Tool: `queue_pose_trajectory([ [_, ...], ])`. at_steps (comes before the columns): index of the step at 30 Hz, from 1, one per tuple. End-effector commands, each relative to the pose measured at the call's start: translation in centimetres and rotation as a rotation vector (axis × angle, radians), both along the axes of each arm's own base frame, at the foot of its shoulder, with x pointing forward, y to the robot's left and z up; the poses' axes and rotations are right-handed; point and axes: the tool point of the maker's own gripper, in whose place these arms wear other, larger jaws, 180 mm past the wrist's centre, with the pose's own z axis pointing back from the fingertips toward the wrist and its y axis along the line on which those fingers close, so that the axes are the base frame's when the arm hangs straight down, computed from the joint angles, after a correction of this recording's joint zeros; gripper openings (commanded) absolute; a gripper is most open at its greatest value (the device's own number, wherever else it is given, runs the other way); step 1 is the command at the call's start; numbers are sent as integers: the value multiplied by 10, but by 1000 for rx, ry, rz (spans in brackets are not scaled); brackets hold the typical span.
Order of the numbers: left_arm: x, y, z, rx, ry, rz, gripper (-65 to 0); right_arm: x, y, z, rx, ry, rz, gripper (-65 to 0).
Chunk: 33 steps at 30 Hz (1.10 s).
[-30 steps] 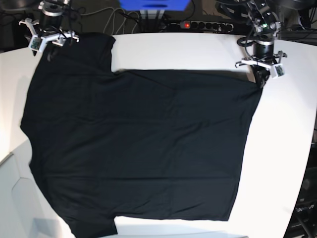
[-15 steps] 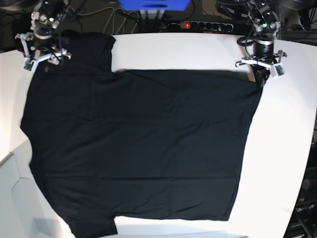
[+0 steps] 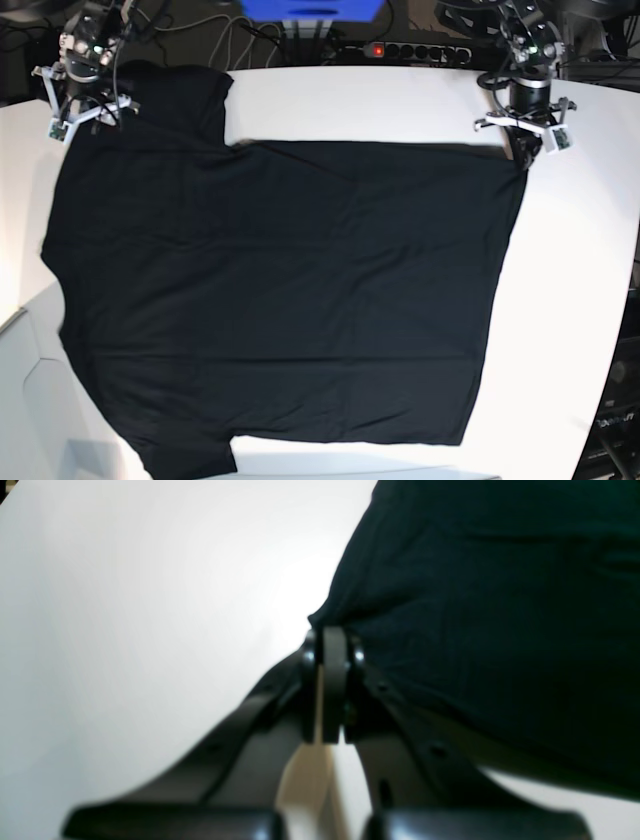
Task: Fold the T-shirt properly
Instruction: 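Close both grippers on the shoulder corners of the shirt, then lift the shoulder corners and pull them toward the hem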
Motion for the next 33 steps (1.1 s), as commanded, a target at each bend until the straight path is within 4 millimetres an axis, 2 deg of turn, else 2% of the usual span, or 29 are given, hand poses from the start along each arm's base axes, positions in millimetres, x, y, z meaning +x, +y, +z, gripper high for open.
queue_pose_trajectory([
  [1,4,4,12,15,-44,2,-650,1,-3,6,-19,-14,6,-225],
  [6,5,4,12,16,-45,1,-650,-3,-1,1,7,23,-7,-226],
  [10,5,4,12,16,-46,1,-650,-1,14,-6,51,65,95,-252],
  [19,5,4,12,17,-46,1,-650,6,34,-13,117,135,223,-451],
  [25,5,4,12,18,-46,0,-650,6,33,-13,112,137,221,-650],
  [31,6,4,16,22,-53,0,-650,4,15,-3,76,117,180,-650],
  [33,5,5,16,25,-53,2,-650,7,9,6,55,92,172,-650],
])
